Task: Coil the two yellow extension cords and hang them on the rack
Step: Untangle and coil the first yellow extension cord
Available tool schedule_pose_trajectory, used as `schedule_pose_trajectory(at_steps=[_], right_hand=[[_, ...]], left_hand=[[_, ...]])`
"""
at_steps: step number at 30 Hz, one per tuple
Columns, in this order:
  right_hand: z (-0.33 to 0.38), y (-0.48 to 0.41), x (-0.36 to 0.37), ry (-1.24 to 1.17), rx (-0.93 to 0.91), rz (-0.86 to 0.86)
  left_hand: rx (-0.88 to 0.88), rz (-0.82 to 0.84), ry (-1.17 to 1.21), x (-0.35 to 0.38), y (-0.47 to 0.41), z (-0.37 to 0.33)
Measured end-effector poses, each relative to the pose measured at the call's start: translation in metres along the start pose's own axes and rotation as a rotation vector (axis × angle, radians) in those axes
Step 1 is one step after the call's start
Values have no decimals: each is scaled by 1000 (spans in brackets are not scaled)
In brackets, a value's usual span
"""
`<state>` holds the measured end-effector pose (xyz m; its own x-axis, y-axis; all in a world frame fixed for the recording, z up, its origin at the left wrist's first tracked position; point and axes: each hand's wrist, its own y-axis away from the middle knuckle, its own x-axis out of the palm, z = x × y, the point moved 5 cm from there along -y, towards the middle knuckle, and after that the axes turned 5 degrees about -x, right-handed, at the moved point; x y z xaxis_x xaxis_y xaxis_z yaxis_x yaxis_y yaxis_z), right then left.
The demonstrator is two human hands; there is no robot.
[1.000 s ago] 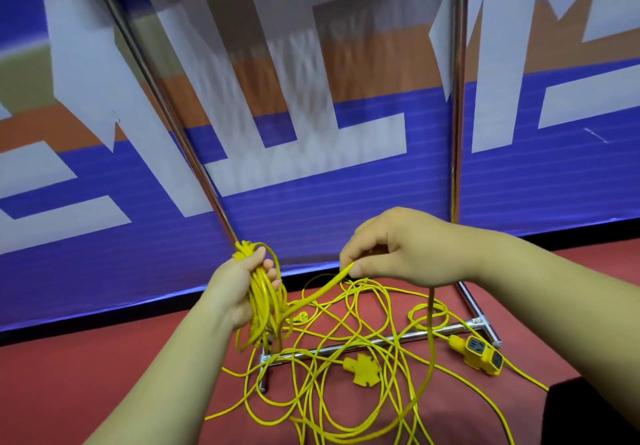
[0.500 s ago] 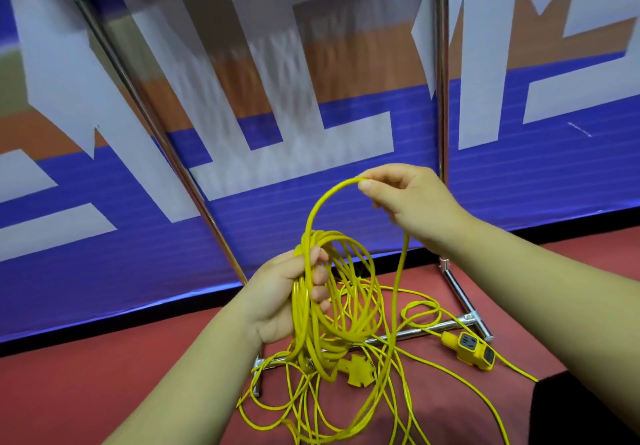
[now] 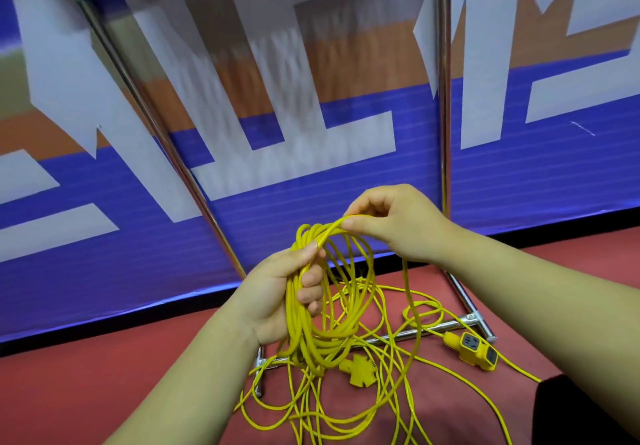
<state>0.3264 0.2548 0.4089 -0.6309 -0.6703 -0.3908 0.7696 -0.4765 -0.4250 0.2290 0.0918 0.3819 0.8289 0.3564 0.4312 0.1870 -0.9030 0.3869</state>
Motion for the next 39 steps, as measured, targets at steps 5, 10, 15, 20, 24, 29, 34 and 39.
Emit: schedule_pose_trajectory(at_steps=[5, 10, 15, 20, 24, 29, 34, 39], right_hand=[[3, -2, -3, -16, 0, -8], [2, 0, -11, -68, 23, 193], [-7, 6, -16, 35, 27, 266], [-6, 11, -6, 128, 37, 296], [1, 8, -4, -167, 122, 69], [11, 7, 12, -422, 194, -47], [16, 6, 15, -415, 167, -119], [17, 8, -8, -356, 82, -187]], left_hand=[[-47, 106, -94, 6, 5, 4], [51, 108, -104, 4, 13, -9], [143, 33, -75, -11, 15, -16], [211, -27, -1, -10, 12, -17], [230, -219, -211, -11, 2, -4], [117, -314, -310, -9, -18, 25], [80, -168, -440, 8, -28, 39], [172, -178, -351, 8, -17, 10]])
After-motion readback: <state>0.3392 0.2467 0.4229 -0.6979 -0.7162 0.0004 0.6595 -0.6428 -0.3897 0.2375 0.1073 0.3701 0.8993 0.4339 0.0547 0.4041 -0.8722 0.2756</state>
